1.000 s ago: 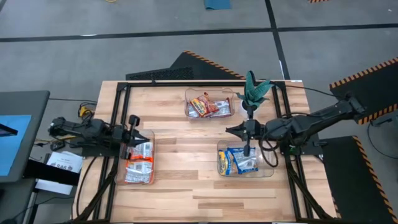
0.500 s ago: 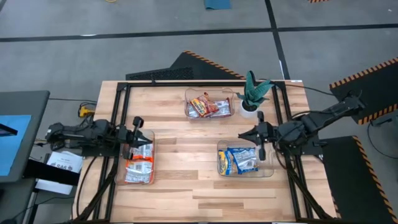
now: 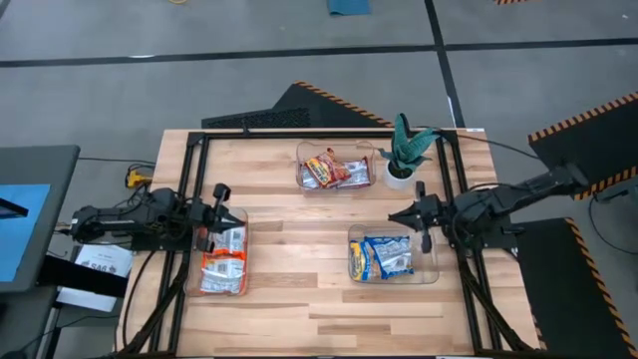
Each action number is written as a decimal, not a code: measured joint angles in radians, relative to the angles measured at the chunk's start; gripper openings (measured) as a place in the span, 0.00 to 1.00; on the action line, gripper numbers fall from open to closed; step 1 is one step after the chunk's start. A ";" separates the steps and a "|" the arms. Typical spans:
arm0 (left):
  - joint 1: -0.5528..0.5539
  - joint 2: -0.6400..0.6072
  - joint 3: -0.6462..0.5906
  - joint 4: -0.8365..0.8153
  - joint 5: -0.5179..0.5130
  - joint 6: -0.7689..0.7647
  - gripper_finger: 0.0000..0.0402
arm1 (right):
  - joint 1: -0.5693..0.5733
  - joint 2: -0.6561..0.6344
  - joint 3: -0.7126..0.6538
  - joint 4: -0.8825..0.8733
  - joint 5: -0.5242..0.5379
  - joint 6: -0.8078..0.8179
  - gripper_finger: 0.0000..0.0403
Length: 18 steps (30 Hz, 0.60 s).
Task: Sort Maruchan noodles
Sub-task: Return to Home Position
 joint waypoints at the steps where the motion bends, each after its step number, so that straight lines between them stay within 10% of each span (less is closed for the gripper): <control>1: 0.000 0.000 0.000 0.008 -0.001 0.000 0.00 | -0.033 -0.014 -0.017 0.021 -0.032 -0.010 0.04; 8: 0.000 0.000 0.002 0.000 -0.016 0.002 0.00 | -0.197 -0.080 -0.092 0.060 -0.201 -0.030 0.04; 18: 0.000 0.001 0.002 -0.035 -0.086 -0.003 0.00 | -0.143 -0.149 -0.282 0.302 -0.223 -0.101 0.04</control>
